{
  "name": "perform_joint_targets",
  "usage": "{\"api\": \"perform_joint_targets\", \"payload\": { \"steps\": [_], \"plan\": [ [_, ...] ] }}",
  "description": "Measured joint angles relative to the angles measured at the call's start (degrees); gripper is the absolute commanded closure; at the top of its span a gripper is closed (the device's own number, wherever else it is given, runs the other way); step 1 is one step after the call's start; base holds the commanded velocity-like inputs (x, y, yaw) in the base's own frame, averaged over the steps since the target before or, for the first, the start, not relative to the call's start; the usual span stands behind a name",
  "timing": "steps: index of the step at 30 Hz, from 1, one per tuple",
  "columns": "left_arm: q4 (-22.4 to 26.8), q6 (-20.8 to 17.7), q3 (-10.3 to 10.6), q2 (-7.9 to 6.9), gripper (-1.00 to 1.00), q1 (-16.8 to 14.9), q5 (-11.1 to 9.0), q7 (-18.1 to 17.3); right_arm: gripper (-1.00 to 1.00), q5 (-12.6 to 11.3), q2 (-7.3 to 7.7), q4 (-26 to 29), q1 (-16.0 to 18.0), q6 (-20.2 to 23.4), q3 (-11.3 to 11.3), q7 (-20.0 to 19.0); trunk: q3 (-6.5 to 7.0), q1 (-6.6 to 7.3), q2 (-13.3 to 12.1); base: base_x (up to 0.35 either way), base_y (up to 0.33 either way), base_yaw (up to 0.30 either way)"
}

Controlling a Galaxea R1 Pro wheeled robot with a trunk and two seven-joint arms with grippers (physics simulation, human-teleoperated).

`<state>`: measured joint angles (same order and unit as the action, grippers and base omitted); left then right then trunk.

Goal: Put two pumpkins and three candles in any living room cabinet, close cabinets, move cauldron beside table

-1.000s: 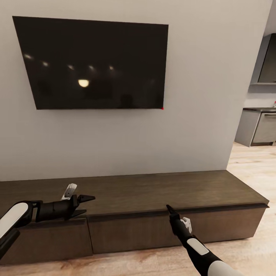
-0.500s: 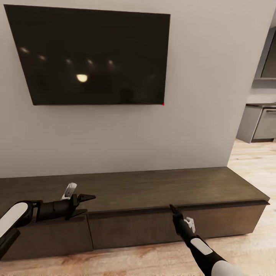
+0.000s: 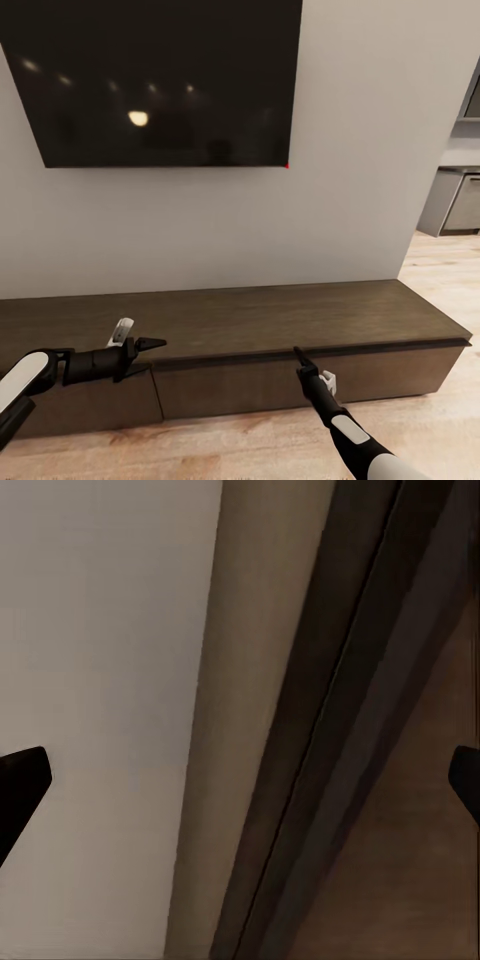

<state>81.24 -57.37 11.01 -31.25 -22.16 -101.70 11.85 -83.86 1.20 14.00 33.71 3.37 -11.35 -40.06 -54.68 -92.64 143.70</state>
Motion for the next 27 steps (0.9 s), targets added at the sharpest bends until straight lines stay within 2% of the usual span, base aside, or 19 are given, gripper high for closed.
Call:
{"api": "perform_joint_targets", "payload": {
  "steps": [23, 27],
  "plan": [
    [0.0, 0.0, 0.0, 0.09, -1.00, 0.0, 0.0, 0.0, -1.00, -0.1, 0.00, 0.4, 0.0, 0.1, -0.1, -2.4, -5.10, -0.59, 0.3, 0.000, 0.000, 0.000],
    [0.1, 0.0, 0.0, 0.09, -1.00, 0.0, -0.1, 0.0, -1.00, -0.1, 0.04, 0.4, 0.0, 0.1, -0.1, -2.8, -5.11, -0.59, 0.3, 0.000, 0.000, 0.000]
  ]
}}
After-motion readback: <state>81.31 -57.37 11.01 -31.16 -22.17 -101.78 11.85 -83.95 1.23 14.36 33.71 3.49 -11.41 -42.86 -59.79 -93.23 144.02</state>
